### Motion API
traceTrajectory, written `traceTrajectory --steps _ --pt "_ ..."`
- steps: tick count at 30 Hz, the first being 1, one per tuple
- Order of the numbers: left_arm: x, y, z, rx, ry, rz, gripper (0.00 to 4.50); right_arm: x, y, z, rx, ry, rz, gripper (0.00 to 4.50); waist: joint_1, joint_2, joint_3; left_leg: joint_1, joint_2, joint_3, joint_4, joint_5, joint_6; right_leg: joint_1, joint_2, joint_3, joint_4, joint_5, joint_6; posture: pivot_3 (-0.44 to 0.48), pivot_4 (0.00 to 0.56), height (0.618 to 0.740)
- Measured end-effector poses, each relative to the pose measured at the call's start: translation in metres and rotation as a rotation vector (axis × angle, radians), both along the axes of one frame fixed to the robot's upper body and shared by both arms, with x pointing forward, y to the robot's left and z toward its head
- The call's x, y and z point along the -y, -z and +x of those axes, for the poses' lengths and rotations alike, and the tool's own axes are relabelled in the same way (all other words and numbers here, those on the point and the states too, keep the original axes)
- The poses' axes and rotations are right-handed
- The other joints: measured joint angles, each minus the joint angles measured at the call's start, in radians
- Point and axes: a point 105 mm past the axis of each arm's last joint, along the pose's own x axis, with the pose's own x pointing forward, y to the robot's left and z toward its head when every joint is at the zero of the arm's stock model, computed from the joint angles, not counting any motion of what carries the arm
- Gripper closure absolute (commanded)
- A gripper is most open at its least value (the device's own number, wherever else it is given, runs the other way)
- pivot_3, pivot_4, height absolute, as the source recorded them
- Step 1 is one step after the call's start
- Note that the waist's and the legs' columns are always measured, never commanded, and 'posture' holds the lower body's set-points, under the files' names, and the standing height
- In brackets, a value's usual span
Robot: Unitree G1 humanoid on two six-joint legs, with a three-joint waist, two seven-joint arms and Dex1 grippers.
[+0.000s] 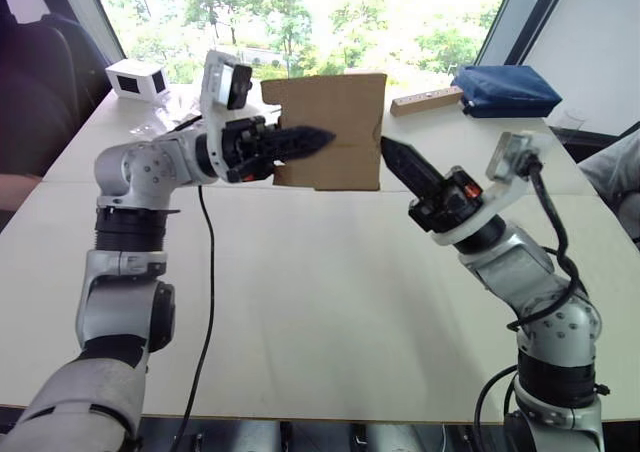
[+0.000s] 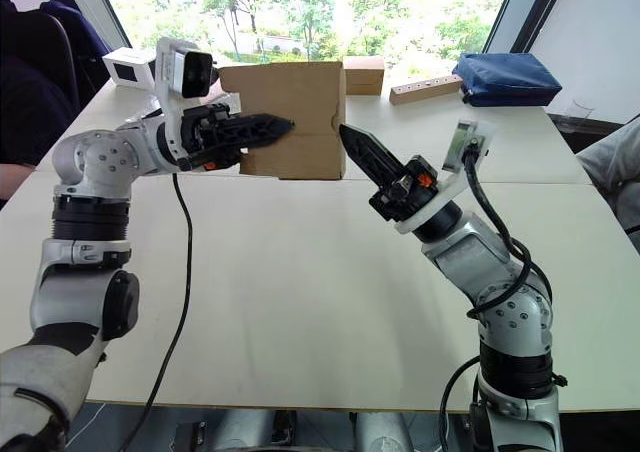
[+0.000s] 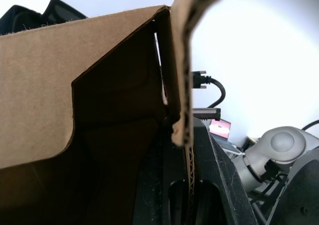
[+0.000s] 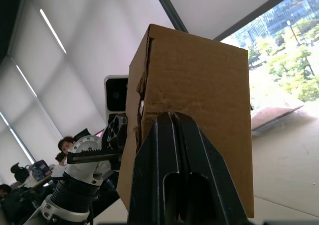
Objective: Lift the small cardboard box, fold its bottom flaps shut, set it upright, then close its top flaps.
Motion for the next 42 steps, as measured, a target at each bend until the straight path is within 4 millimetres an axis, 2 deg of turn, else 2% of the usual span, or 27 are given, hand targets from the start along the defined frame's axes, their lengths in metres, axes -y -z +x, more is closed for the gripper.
traceTrajectory --steps 7,14,16,18,19,23,25,28,31,38,42 --pt "0.002 0.01 0.002 -0.013 -0.011 0.046 4.5 0.002 0.011 0.002 -0.024 0.035 -0.044 4.5 0.0 0.0 0.0 0.0 0.0 0.0 0.0 0.0 0.0 0.0 0.0 0.0 0.0 0.0 0.0 0.0 0.15 0.74" --pt "0.005 0.018 0.004 0.057 -0.049 0.211 4.5 0.026 0.026 -0.013 -0.06 0.063 -0.161 4.5 0.004 0.0 0.0 -0.001 -0.001 0.0 0.0 0.0 0.001 0.0 -0.001 0.0 -0.002 0.0 0.0 0.0 0.15 0.74" --pt "0.005 0.023 0.0 0.21 -0.036 0.417 4.5 0.049 0.053 -0.026 -0.127 0.097 -0.394 4.5 0.016 0.0 0.001 -0.002 -0.002 0.0 0.0 -0.001 0.002 0.0 -0.001 -0.001 -0.004 0.0 0.0 0.0 0.15 0.74" --pt "-0.004 0.028 -0.001 0.391 -0.013 0.642 4.5 0.08 0.086 -0.034 -0.238 0.151 -0.647 4.5 0.022 0.0 0.0 -0.002 -0.003 0.001 -0.002 -0.002 0.003 0.0 -0.001 0.0 -0.006 -0.001 -0.002 0.0 0.15 0.74" --pt "-0.006 0.033 0.0 0.452 0.002 0.731 4.5 0.085 0.088 -0.036 -0.241 0.155 -0.685 4.5 0.02 0.0 0.0 -0.001 -0.003 0.003 -0.001 -0.002 0.003 0.0 -0.001 0.001 -0.006 -0.002 -0.003 0.0 0.15 0.74" --pt "0.003 0.068 0.001 0.569 0.128 0.965 4.5 0.078 0.084 -0.046 -0.173 0.11 -0.81 4.5 0.026 0.0 0.0 0.0 -0.002 0.002 0.0 -0.002 0.003 0.0 0.0 0.002 -0.005 -0.003 -0.004 0.0 0.15 0.74" --pt "0.01 0.082 0.008 0.629 0.163 1.109 4.5 0.072 0.087 -0.052 -0.142 0.094 -0.916 4.5 0.028 -0.001 0.001 -0.003 -0.001 -0.001 0.003 -0.001 0.003 0.0 0.003 0.001 -0.005 -0.003 -0.004 0.0 0.15 0.74" --pt "0.026 0.083 0.014 0.758 0.214 1.221 4.5 0.062 0.087 -0.057 -0.088 0.086 -0.984 4.5 0.028 -0.001 0.001 -0.011 0.0 -0.002 0.009 -0.002 0.004 -0.004 0.004 0.001 -0.005 -0.003 -0.004 0.0 0.15 0.74" --pt "0.036 0.087 0.018 0.81 0.238 1.273 4.5 0.059 0.087 -0.056 -0.071 0.098 -1.006 4.5 0.025 0.0 0.0 -0.017 -0.001 0.0 0.013 -0.004 0.007 -0.009 0.003 0.002 -0.004 -0.001 -0.001 0.0 0.15 0.74" --pt "0.036 0.102 0.026 0.872 0.303 1.389 4.5 0.058 0.09 -0.053 -0.068 0.136 -1.002 4.5 0.028 -0.001 0.001 -0.017 -0.001 -0.001 0.013 -0.004 0.007 -0.009 0.004 0.002 -0.003 -0.001 -0.001 0.0 0.15 0.74" --pt "0.049 0.112 0.025 0.788 0.319 1.474 4.5 0.057 0.101 -0.05 -0.09 0.167 -0.99 4.5 0.03 -0.001 0.001 -0.018 -0.001 -0.001 0.014 -0.004 0.008 -0.009 0.003 0.002 -0.004 -0.001 -0.001 0.0 0.15 0.74"
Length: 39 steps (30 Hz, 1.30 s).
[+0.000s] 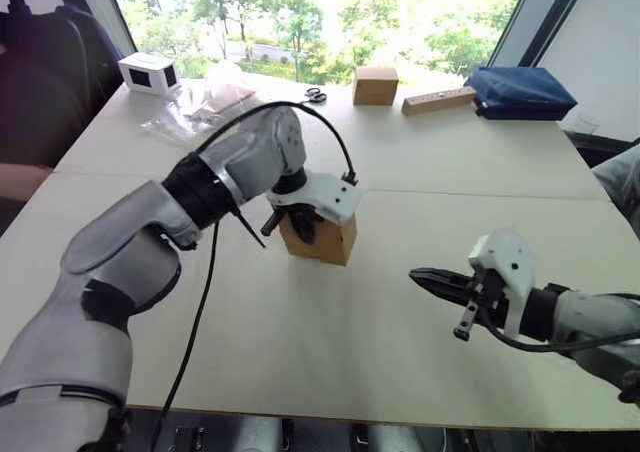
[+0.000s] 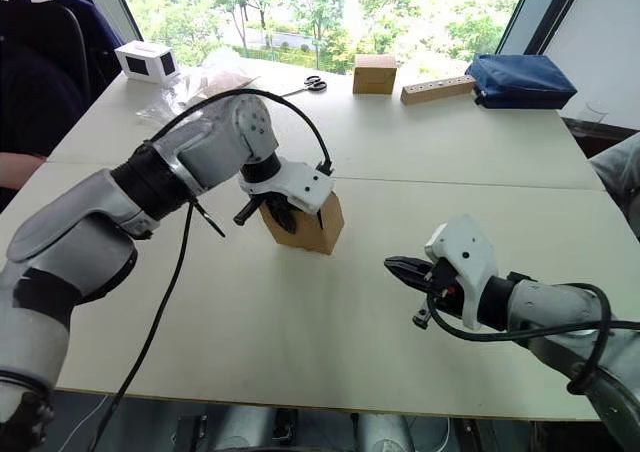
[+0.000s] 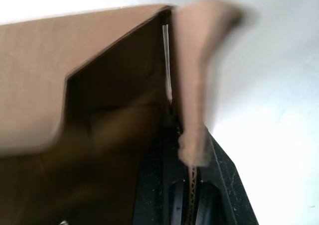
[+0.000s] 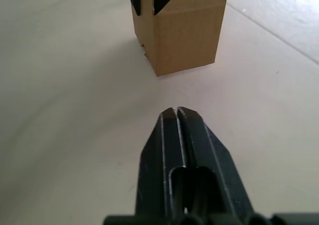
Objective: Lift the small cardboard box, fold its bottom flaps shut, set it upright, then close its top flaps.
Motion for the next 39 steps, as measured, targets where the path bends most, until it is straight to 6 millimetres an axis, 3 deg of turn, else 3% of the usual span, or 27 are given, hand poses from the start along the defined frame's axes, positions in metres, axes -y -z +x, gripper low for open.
traceTrajectory --steps 4,5,7,14,20,23,25,29,32,35,39 --pt "0.013 -0.008 -0.007 -0.042 -0.069 0.016 4.5 0.002 0.011 0.002 -0.01 0.031 -0.002 4.5 -0.004 0.0 0.0 0.0 0.0 0.0 0.0 0.0 0.0 0.0 0.001 0.001 0.0 0.0 0.002 0.0 0.15 0.74" --pt "0.016 -0.009 -0.009 -0.054 -0.077 0.015 4.09 0.002 0.012 0.003 -0.009 0.039 0.004 4.5 -0.004 0.001 0.0 0.0 0.0 0.0 0.0 0.0 0.0 0.0 0.001 0.001 0.001 0.001 0.002 0.0 0.15 0.74" --pt "0.022 -0.008 -0.013 -0.076 -0.087 0.01 3.67 0.002 0.012 0.003 -0.001 0.042 0.005 4.5 -0.004 0.001 0.0 0.0 0.0 0.0 0.0 0.0 0.0 -0.001 0.001 0.001 0.002 0.001 0.002 0.0 0.15 0.74" --pt "0.023 -0.003 -0.02 -0.113 -0.123 0.023 1.07 0.005 0.014 0.001 0.005 0.033 -0.004 4.5 -0.004 0.001 0.0 0.001 0.0 0.0 0.0 0.0 0.0 -0.001 0.001 0.001 0.003 0.001 0.002 0.0 0.15 0.74" --pt "0.028 -0.018 -0.02 -0.16 -0.191 -0.062 1.07 0.003 0.01 0.005 0.013 0.024 0.031 4.5 -0.004 0.001 0.0 0.001 0.0 0.0 0.001 0.0 0.0 -0.001 0.001 0.001 0.003 0.001 0.002 0.0 0.15 0.74" --pt "0.031 -0.052 -0.024 -0.222 -0.24 -0.215 1.07 -0.001 0.0 0.009 0.027 -0.007 0.089 4.5 -0.008 0.001 0.0 0.001 0.001 0.0 0.001 0.0 0.0 -0.002 0.001 0.001 0.003 0.001 0.002 0.0 0.15 0.74" --pt "0.023 -0.085 -0.03 -0.307 -0.299 -0.38 1.07 -0.003 -0.014 0.014 0.056 -0.024 0.171 4.5 -0.015 0.002 -0.001 0.002 0.002 0.0 0.001 0.0 0.0 -0.002 0.001 0.002 0.005 0.001 0.003 0.0 0.15 0.74" --pt "-0.001 -0.118 -0.024 -0.409 -0.367 -0.702 1.07 -0.002 -0.029 0.024 0.077 -0.032 0.26 4.5 -0.014 0.004 -0.002 0.005 0.001 0.0 0.001 0.0 0.0 -0.002 0.0 0.002 0.014 -0.001 0.006 0.0 0.15 0.74" --pt "-0.03 -0.107 -0.001 -0.396 -0.476 -0.926 1.07 0.0 -0.034 0.032 0.077 -0.04 0.273 4.5 -0.014 0.004 -0.001 0.005 0.001 -0.001 0.001 0.0 -0.001 -0.002 0.0 0.001 0.015 0.0 0.006 0.0 0.15 0.74" --pt "-0.055 -0.087 0.012 -0.373 -0.599 -1.007 1.77 0.001 -0.035 0.037 0.072 -0.049 0.275 4.5 -0.011 0.003 -0.001 0.003 0.001 -0.001 0.001 0.001 -0.002 -0.003 0.0 0.0 0.015 0.0 0.006 0.0 0.15 0.74" --pt "-0.104 -0.058 0.013 -0.186 -0.633 -1.182 3.29 0.001 -0.042 0.048 0.105 -0.11 0.178 4.5 -0.023 0.004 -0.001 0.004 0.0 0.001 0.001 0.003 -0.005 -0.003 -0.002 0.002 0.015 0.0 0.006 0.0 0.15 0.74"
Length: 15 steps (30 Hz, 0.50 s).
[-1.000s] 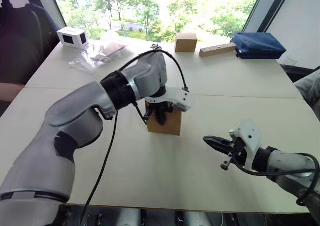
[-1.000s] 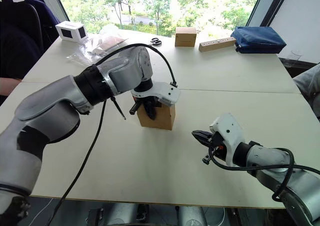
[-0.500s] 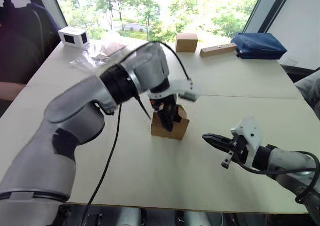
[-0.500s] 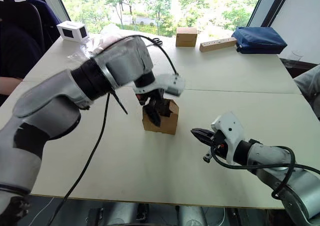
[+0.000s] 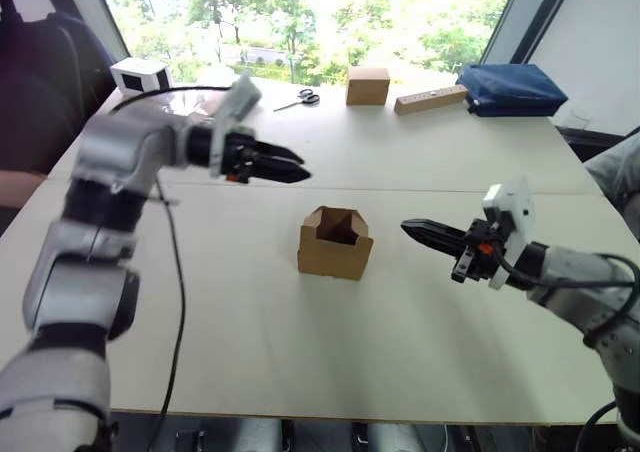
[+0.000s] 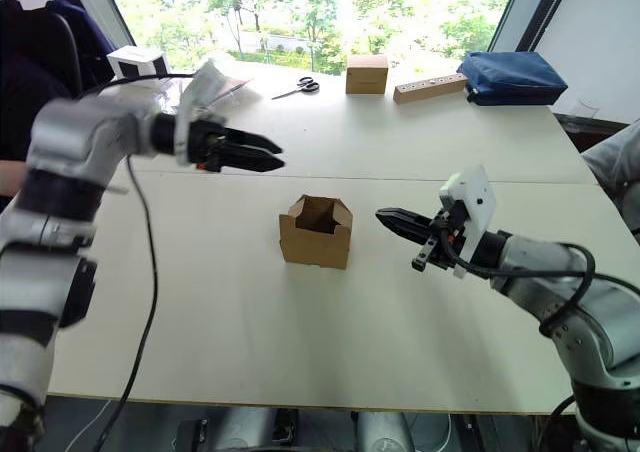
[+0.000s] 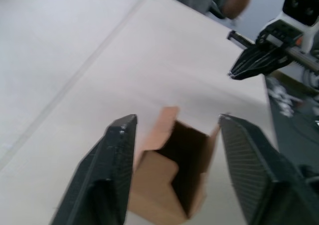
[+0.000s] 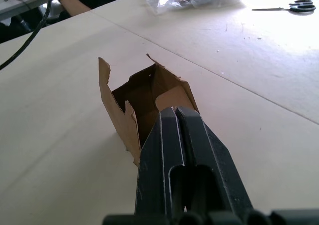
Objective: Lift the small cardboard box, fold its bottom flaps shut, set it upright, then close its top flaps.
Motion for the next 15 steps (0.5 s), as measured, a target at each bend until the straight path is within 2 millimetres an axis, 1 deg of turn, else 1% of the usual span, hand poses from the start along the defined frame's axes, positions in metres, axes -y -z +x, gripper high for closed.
traceTrajectory --steps 1,2,3,5,8,12,15 --pt "-0.006 0.01 -0.001 -0.005 -0.031 -0.01 3.78 -0.001 0.0 0.003 0.001 -0.01 -0.008 4.5 0.001 -0.001 0.0 0.0 0.0 0.0 0.0 0.0 0.0 0.0 0.0 -0.001 0.0 0.0 0.0 0.0 0.15 0.74" --pt "-0.01 0.021 -0.002 -0.018 -0.059 -0.013 4.13 -0.003 0.001 0.006 0.002 -0.028 -0.018 4.5 0.005 -0.001 0.0 0.0 -0.001 -0.001 0.001 0.0 0.0 0.001 -0.001 -0.002 0.0 0.0 0.0 0.0 0.15 0.74" --pt "-0.011 0.028 -0.004 -0.028 -0.068 -0.016 4.42 -0.005 0.002 0.008 0.002 -0.041 -0.025 4.5 0.01 -0.001 0.0 0.0 -0.001 -0.001 0.001 -0.001 0.002 0.001 -0.001 -0.002 0.0 0.0 0.0 0.0 0.15 0.74" --pt "-0.011 0.042 -0.009 -0.028 -0.078 -0.012 4.42 -0.014 0.004 0.013 0.001 -0.084 -0.041 4.5 0.019 -0.001 0.0 0.0 -0.001 -0.001 0.002 -0.001 0.002 0.002 -0.001 -0.002 0.0 0.0 0.0 0.0 0.15 0.74" --pt "-0.005 0.053 -0.01 -0.028 -0.083 -0.019 4.42 -0.024 0.011 0.019 -0.011 -0.123 -0.063 4.5 0.023 -0.002 0.0 0.0 -0.002 -0.001 0.002 -0.001 0.002 0.002 -0.002 -0.003 0.0 0.0 0.0 0.0 0.15 0.74" --pt "0.011 0.055 -0.008 -0.016 -0.069 -0.06 4.42 -0.028 0.021 0.028 -0.008 -0.144 -0.124 4.5 0.018 -0.002 0.0 0.0 -0.003 -0.001 0.002 -0.001 0.001 0.002 -0.002 -0.003 0.0 0.0 0.0 0.0 0.15 0.74" --pt "0.021 0.055 -0.009 -0.012 -0.046 -0.066 4.42 -0.029 0.024 0.031 0.001 -0.148 -0.139 4.5 0.017 -0.002 0.0 0.0 -0.003 -0.001 0.002 0.0 0.001 0.002 -0.001 -0.003 0.0 0.0 0.0 0.0 0.15 0.74"
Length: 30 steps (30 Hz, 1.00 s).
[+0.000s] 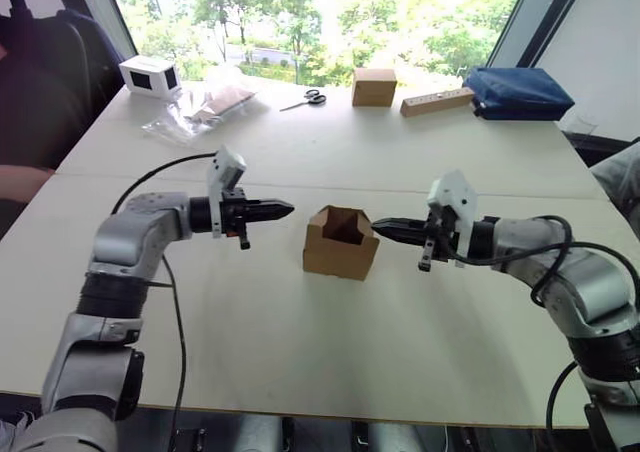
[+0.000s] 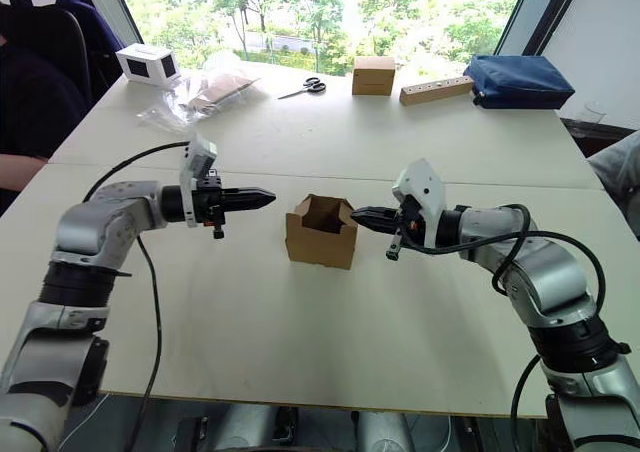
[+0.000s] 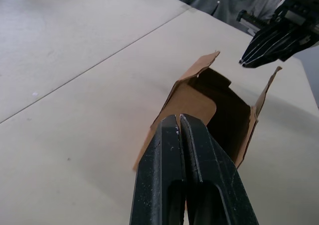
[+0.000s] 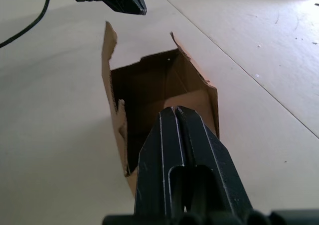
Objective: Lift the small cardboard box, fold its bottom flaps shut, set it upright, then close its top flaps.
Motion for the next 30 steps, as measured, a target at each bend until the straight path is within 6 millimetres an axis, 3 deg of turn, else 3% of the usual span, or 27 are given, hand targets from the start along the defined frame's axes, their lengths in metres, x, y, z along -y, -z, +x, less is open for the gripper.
traceTrajectory --steps 7,15,21,30 --pt "0.02 0.004 -0.004 0.02 0.107 0.078 4.42 -0.002 0.01 0.007 0.017 -0.006 -0.053 4.5 0.0 0.0 0.0 0.0 0.0 0.0 0.0 0.0 0.0 0.0 0.001 0.0 0.0 0.0 0.0 0.0 0.15 0.74" --pt "0.03 0.017 0.003 0.012 0.129 0.107 4.42 -0.013 0.014 0.018 0.048 -0.011 -0.067 4.5 0.0 0.0 0.0 0.0 0.0 0.0 0.0 0.0 -0.001 0.0 0.002 0.0 0.0 0.0 0.0 0.0 0.15 0.74" --pt "0.031 0.031 0.006 0.008 0.13 0.171 4.42 -0.016 0.025 0.021 0.041 -0.02 -0.123 4.5 -0.001 0.0 0.0 0.0 0.0 0.0 0.0 0.0 -0.001 0.0 0.002 0.0 0.0 0.0 0.0 0.0 0.15 0.74" --pt "0.034 0.029 0.009 0.026 0.145 0.203 4.42 -0.019 0.028 0.026 0.059 -0.03 -0.156 4.5 0.0 0.0 0.0 0.0 0.0 0.0 0.0 0.0 0.0 0.0 0.002 0.0 0.0 0.0 0.0 0.0 0.15 0.74"
